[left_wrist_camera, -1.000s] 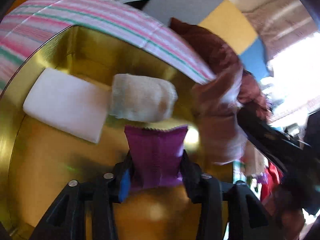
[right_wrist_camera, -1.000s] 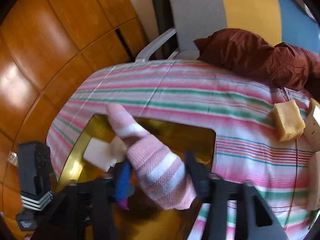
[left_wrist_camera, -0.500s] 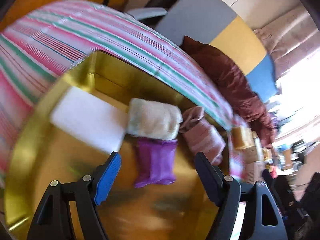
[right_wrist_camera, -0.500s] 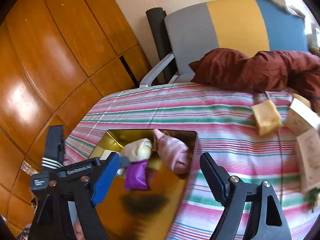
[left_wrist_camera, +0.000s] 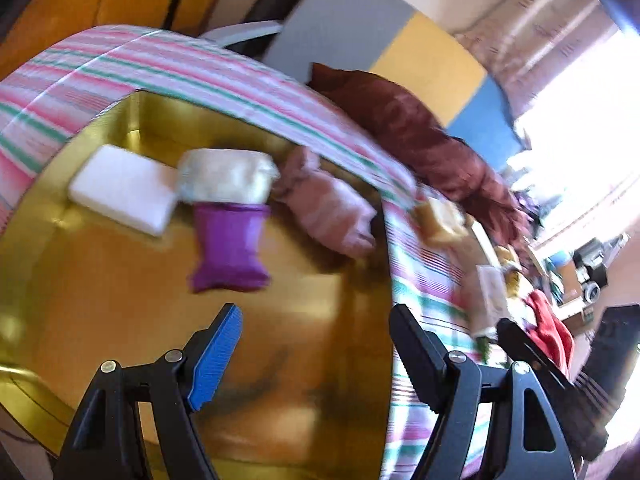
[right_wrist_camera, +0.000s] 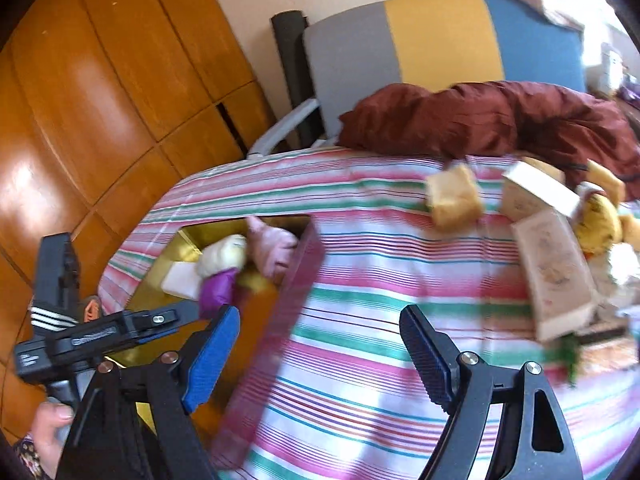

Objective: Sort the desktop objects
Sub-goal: 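Move both tools back from the tray to the pile, then grasp the white cracker bag with the right tool while the left tool grasps the white box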

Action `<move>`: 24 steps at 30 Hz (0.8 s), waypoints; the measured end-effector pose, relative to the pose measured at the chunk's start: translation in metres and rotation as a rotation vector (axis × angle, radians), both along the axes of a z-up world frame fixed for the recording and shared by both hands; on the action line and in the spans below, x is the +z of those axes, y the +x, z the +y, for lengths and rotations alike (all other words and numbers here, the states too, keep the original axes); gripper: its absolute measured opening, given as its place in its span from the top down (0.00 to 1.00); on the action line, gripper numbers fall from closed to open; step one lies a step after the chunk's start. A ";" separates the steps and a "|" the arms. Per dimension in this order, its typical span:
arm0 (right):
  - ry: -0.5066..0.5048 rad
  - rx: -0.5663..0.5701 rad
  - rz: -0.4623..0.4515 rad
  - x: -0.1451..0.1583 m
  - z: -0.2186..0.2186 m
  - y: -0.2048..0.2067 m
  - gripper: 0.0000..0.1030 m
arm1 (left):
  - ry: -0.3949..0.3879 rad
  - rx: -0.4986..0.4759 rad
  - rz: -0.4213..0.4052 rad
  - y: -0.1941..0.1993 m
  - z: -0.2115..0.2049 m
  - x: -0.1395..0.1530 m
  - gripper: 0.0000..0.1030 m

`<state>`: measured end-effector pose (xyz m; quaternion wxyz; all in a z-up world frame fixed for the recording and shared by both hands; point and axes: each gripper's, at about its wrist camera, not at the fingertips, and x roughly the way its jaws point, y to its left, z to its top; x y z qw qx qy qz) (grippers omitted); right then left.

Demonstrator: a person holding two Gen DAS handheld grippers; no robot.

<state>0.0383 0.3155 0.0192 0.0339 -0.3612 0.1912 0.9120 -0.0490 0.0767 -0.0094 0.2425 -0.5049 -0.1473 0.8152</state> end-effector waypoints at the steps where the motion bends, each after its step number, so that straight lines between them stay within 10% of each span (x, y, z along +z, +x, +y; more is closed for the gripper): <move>1: 0.004 -0.016 -0.005 0.000 0.008 0.006 0.20 | 0.005 -0.016 0.008 0.004 0.005 0.003 0.25; 15: 0.281 -0.220 -0.200 0.011 0.155 0.062 0.04 | 0.010 -0.277 0.070 0.062 0.093 0.020 0.25; 24: 0.269 -0.173 -0.292 -0.022 0.203 0.040 0.02 | -0.008 -0.351 0.005 0.066 0.141 0.009 0.24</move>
